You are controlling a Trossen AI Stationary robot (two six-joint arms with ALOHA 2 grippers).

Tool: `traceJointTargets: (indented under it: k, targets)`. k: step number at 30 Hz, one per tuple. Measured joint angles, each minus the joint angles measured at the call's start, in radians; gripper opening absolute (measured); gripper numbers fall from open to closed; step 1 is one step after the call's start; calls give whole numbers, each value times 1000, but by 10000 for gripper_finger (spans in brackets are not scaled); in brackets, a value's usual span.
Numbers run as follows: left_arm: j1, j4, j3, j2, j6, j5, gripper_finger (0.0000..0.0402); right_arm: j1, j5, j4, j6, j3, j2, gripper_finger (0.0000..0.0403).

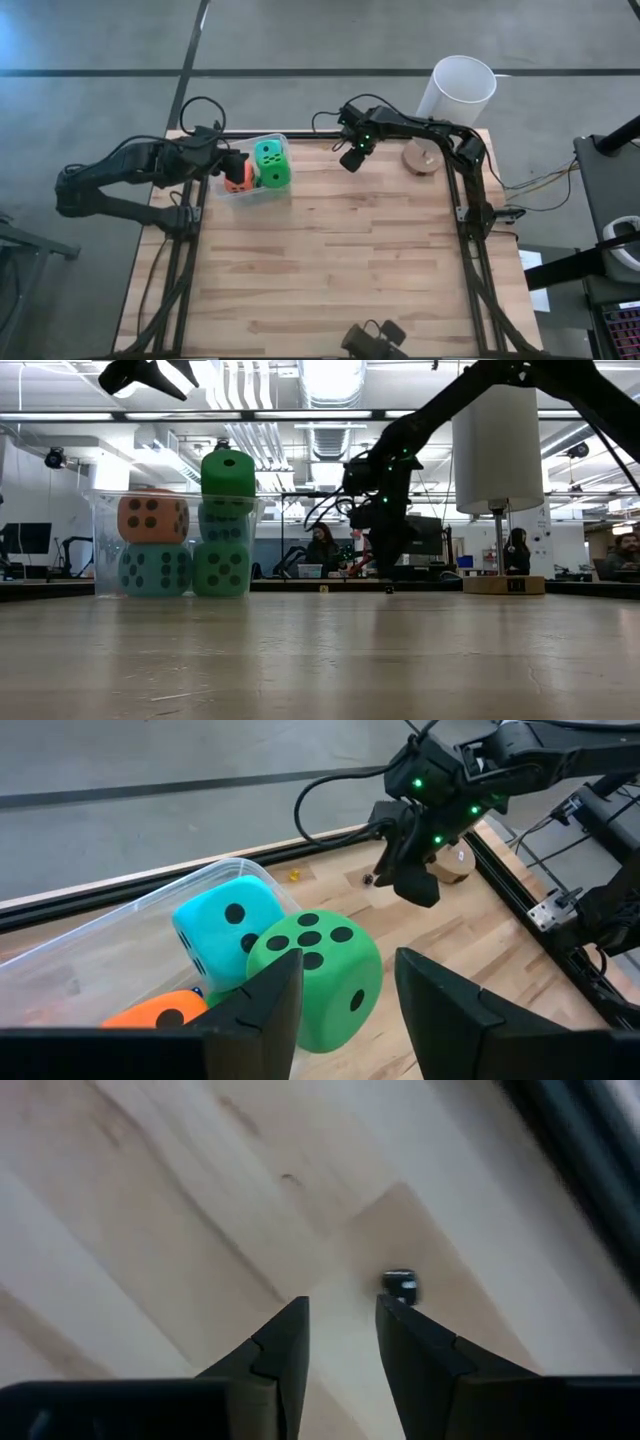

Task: Pick & Place Dice
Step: Put the small black dice into the transparent bin

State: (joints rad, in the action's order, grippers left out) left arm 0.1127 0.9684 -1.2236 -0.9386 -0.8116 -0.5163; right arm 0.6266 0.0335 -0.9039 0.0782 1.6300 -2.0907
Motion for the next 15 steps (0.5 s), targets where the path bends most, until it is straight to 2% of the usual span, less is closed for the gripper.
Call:
traceJointTargets:
  k: [6,15]
  targets:
    - [0,0,0,0,0,0,166,5,-63,0,-26,-3,-1,145]
    - [0,0,1,0,0,0,170,31,-63,14,-27,-2,-64,166]
